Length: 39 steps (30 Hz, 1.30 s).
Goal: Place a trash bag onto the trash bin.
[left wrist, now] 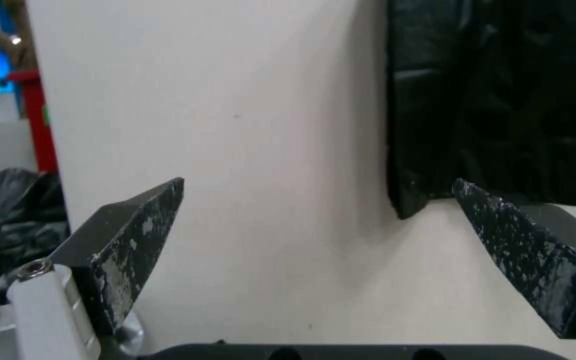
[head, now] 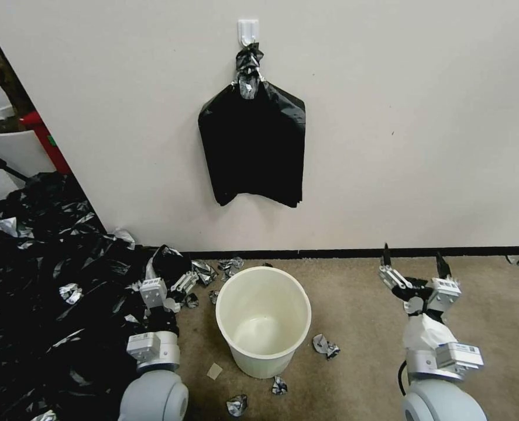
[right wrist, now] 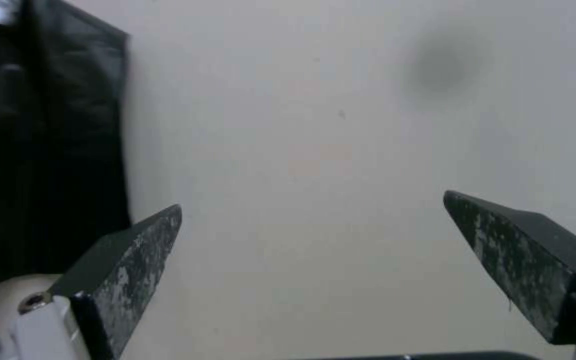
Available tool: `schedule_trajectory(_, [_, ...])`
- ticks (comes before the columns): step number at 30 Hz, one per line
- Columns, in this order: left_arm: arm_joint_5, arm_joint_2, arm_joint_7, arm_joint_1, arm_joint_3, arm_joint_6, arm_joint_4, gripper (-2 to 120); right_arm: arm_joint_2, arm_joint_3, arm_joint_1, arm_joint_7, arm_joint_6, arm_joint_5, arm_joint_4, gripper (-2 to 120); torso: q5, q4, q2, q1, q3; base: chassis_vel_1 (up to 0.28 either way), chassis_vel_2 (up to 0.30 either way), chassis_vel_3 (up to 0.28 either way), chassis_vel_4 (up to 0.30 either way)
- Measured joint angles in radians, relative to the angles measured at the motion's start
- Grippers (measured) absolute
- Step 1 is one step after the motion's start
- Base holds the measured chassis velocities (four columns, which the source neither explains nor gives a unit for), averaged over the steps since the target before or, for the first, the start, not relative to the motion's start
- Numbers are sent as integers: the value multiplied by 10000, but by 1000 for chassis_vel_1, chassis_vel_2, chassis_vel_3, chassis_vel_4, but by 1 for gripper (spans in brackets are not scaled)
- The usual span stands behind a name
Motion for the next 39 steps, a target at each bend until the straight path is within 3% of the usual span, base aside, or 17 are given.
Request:
schedule_trajectory(7, [82,3,243,4,-23,-195,-7,100,-234,-412,761,-1382,719,187,-778,100,1,-1,0,-1,0,0,0,0,0])
schedule_trajectory(9, [113,-18,922,58,113,-904,-16,100,-430,-947,1497,-1864,1119,1050,-1365,100,0,-3,0,0,0,0,0,0,0])
schedule_trajectory(11, [64,-28,936,105,122,-1043,-24,100,-496,-1211,1825,-1950,1240,1529,-1606,100,1,-4,0,0,0,0,0,0,0])
schedule_trajectory(13, [-333,-80,914,287,143,-1231,-136,100,-551,-2355,3220,-2040,1408,3540,-2344,100,2,-2,0,0,0,0,0,0,0])
schedule_trajectory(17, [-519,-175,908,473,140,-1320,-217,100,-406,-3216,4349,-2036,1533,4997,-2860,100,-1,2,0,0,1,0,0,0,0])
schedule_trajectory(19, [-396,-331,926,712,64,-1606,-168,100,-69,-4385,6075,-1995,1637,6379,-3581,100,0,0,-1,0,1,0,0,0,0])
schedule_trajectory(23, [-253,-424,995,847,-66,-1826,-37,100,142,-5267,7655,-1951,1641,7024,-4317,100,-1,0,-1,0,1,0,0,0,0])
schedule_trajectory(28, [-186,-425,1192,861,-93,-1946,-24,100,293,-5749,8863,-1947,1636,7671,-5152,100,-1,2,-1,1,2,0,0,0,0])
schedule_trajectory(31, [-139,-414,1576,839,-125,-2181,-20,100,500,-6056,10287,-1911,1373,9195,-6051,100,0,-2,-1,0,1,0,0,0,0])
schedule_trajectory(39, [4,-847,1629,928,-229,-2212,-28,100,989,-6208,12016,-1783,1135,10183,-7426,100,1,0,-1,1,1,0,0,0,0])
